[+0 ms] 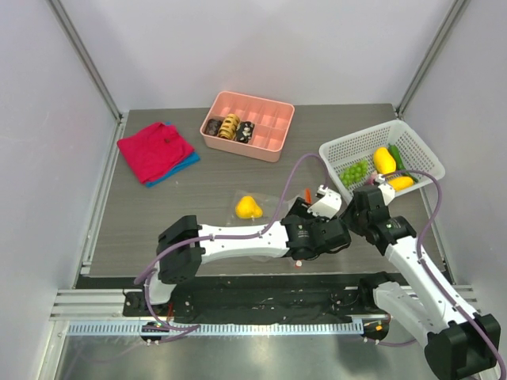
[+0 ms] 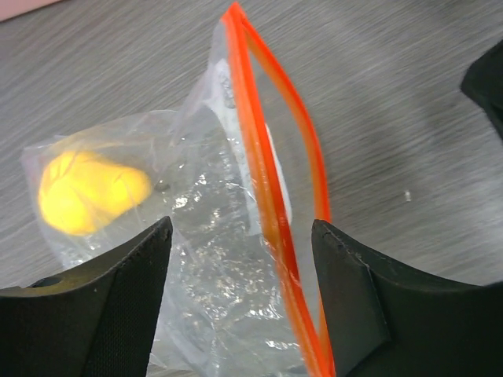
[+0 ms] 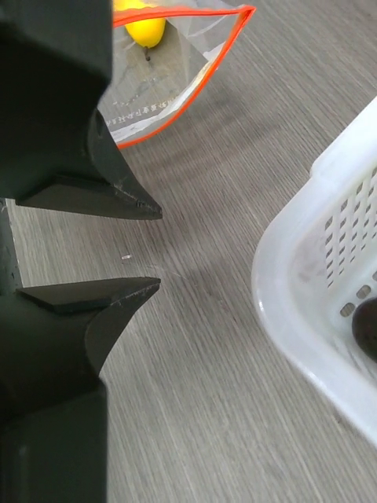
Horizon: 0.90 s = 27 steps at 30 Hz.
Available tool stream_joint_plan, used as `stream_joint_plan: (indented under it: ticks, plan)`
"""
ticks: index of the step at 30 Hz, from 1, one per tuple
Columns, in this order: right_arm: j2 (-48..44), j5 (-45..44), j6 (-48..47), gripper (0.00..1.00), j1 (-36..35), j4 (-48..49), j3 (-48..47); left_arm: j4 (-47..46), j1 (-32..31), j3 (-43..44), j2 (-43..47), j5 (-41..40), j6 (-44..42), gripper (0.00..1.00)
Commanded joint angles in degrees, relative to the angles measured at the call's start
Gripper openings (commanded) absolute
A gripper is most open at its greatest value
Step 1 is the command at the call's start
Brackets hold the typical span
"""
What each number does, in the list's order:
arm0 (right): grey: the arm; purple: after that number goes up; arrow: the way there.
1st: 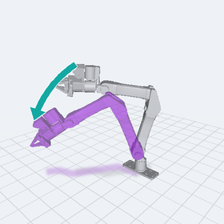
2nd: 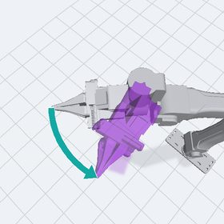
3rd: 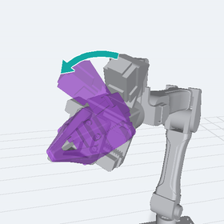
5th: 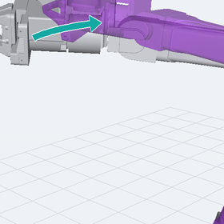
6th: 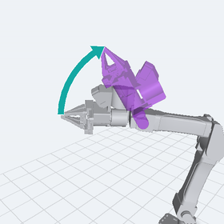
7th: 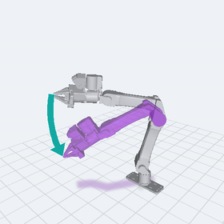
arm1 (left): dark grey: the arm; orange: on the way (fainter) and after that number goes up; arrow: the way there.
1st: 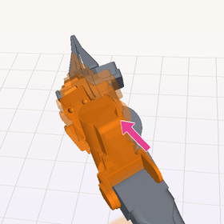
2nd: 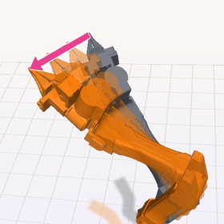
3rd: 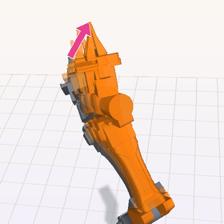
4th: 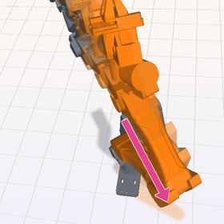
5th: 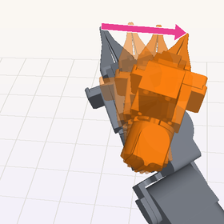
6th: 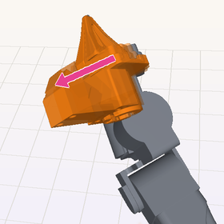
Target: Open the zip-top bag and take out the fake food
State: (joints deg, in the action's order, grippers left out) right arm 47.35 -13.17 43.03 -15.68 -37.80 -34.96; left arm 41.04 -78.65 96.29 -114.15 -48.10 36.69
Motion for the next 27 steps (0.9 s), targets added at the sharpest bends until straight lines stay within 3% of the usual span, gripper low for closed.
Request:
stream_joint_plan:
  ticks: [1,3,6,9,11,13,16,17,23,27]
  plan:
    - [-3.23,-2.39,3.21,0.43,0.3,0.1,0.51,1.76,0.17,2.94,-0.72,-5.87,-0.57,0.7]
    - [-3.84,-2.21,2.51,0.45,0.3,0.18,0.16,1.77,0.78,3.03,-1.78,-5.78,-0.3,0.65]
    - [-4.46,0.59,-0.39,0.46,0.13,0.97,-0.46,0.72,1.48,1.8,-1.69,-4.03,-0.65,0.45]
    - [-4.46,6.12,-3.38,0.54,0.3,3.78,-0.37,-0.34,2.62,1.36,-1.52,-1.49,-1.18,0.3]
    - [-4.2,12.35,-4.7,0.57,0.21,6.32,-0.02,-0.52,3.15,0.74,-0.99,-1.12,-1.27,0.21]
    - [-3.94,22.52,-6.73,0.59,0.3,9.4,0.85,-1.3,3.68,-1.18,0.85,-0.25,-1.44,0.04]
    - [-1.75,31.51,-4.54,0.38,0.3,16.52,2.79,-3.77,4.21,-3.73,4.98,2.56,-1.27,0.0]
    - [0.0,33.19,-3.4,0.25,0.21,18.1,3.31,-4.12,4.3,-5.05,5.77,3.0,-1.09,0.0]
    - [7.83,42.94,6.36,0.01,0.21,27.51,4.37,-7.1,4.3,-10.32,12.1,5.55,1.72,0.0]
    - [10.65,44.37,11.46,0.01,-0.84,30.85,4.02,-9.92,4.3,-12.44,14.65,7.4,1.28,0.0]
